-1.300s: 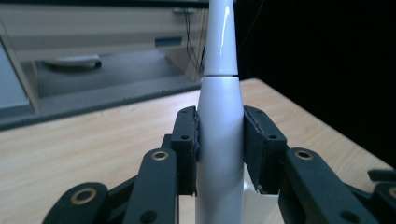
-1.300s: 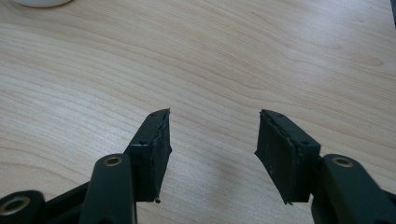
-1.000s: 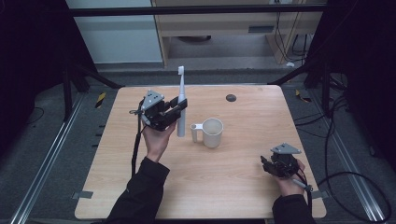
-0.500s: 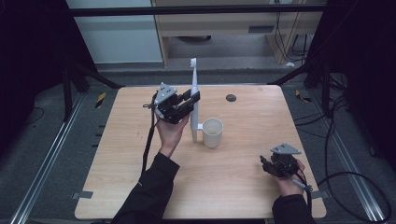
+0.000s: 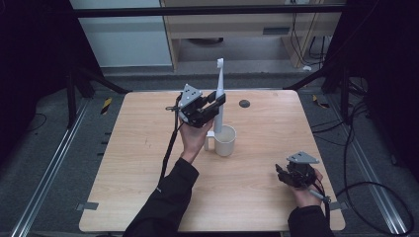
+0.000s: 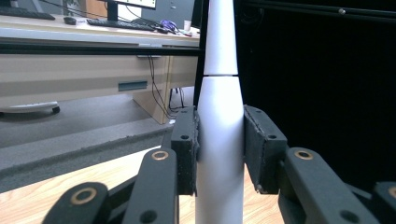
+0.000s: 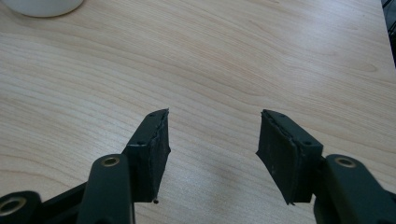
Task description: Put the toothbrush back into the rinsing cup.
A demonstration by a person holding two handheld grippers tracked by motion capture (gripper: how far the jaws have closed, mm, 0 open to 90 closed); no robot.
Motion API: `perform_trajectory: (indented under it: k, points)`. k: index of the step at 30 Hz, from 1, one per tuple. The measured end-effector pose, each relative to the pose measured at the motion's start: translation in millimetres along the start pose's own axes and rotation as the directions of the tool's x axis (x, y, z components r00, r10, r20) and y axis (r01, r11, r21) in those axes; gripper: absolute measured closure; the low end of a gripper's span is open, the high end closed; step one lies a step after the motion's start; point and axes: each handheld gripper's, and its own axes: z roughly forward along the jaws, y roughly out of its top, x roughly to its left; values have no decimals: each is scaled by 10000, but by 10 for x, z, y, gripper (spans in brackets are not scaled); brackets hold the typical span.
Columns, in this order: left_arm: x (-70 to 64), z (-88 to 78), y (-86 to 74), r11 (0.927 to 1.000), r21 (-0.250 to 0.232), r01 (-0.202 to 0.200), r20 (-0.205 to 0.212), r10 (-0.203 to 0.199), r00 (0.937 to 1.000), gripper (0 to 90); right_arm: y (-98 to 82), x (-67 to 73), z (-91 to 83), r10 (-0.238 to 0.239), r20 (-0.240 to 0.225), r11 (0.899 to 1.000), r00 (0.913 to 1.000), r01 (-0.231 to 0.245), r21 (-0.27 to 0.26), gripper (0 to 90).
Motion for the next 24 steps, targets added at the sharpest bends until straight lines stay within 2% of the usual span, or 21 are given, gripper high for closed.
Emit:
perform_trajectory:
  k: [10,24]
  points:
    - [-20,158,-93,9999,104,-55,69,54,10000,661,-3,2,6,-35,-14,10000,10000,35,-8,431]
    - [38,300,-317,9989,476,-4,-124,10,9999,661,-3,13,15,-79,-35,10000,10000,79,16,433]
